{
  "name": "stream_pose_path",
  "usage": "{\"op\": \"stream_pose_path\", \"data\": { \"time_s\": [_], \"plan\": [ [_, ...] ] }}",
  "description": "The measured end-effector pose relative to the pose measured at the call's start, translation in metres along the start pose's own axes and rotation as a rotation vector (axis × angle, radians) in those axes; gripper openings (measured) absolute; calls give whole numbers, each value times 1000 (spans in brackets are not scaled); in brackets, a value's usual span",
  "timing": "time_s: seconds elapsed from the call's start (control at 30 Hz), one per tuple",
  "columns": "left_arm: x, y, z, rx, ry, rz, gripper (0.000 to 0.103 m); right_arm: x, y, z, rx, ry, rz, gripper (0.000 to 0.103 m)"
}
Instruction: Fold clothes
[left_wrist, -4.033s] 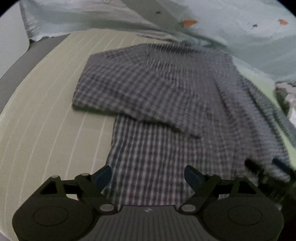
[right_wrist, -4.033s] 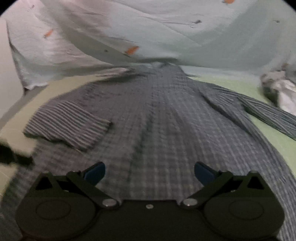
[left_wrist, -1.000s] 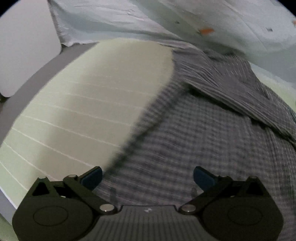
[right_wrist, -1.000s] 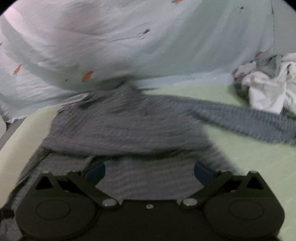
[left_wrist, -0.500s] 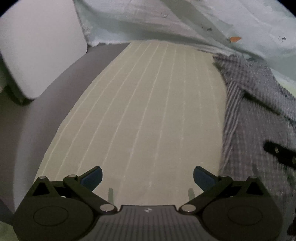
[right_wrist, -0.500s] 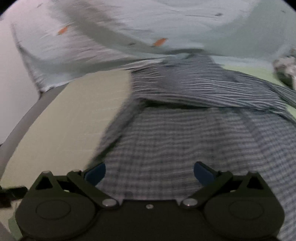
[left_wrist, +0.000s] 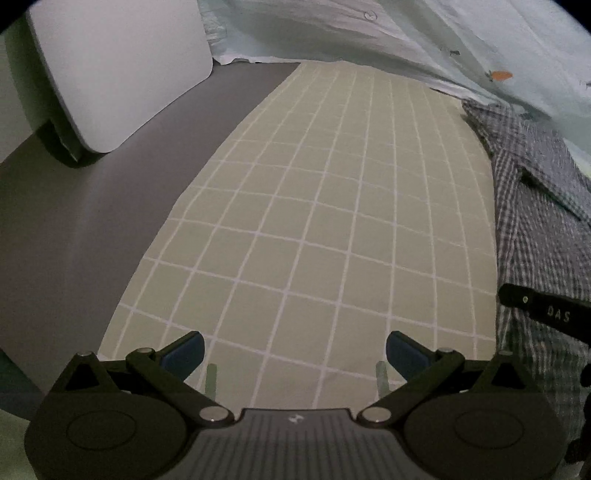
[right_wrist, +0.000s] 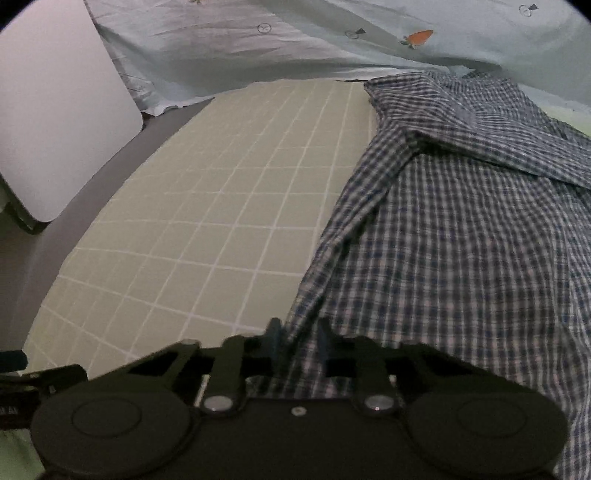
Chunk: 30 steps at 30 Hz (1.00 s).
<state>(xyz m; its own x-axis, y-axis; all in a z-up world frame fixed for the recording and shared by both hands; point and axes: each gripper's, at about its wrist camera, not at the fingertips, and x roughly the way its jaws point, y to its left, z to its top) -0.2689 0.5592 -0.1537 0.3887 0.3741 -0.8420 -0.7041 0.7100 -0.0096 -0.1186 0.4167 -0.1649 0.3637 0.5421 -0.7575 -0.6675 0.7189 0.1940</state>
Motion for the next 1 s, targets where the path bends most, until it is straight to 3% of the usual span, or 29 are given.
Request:
{"op": "stream_pose_path", "data": {
  "time_s": [0.07,0.33,0.7,1.0],
  "plan": [
    [0,0,2,-7,-10,-6,103,-3,-4,2,10,-11,26,2],
    [5,-29,16,21,-22,-64,103,-34,-31,9,69,-97,48,1],
    [9,-146,15,270,-7,-209,103,-77,-117,0,190,-158,-53,0],
    [10,-229,-8,401,30,-249,103,-91,-185,-8,212,-110,-91,0]
  ]
}}
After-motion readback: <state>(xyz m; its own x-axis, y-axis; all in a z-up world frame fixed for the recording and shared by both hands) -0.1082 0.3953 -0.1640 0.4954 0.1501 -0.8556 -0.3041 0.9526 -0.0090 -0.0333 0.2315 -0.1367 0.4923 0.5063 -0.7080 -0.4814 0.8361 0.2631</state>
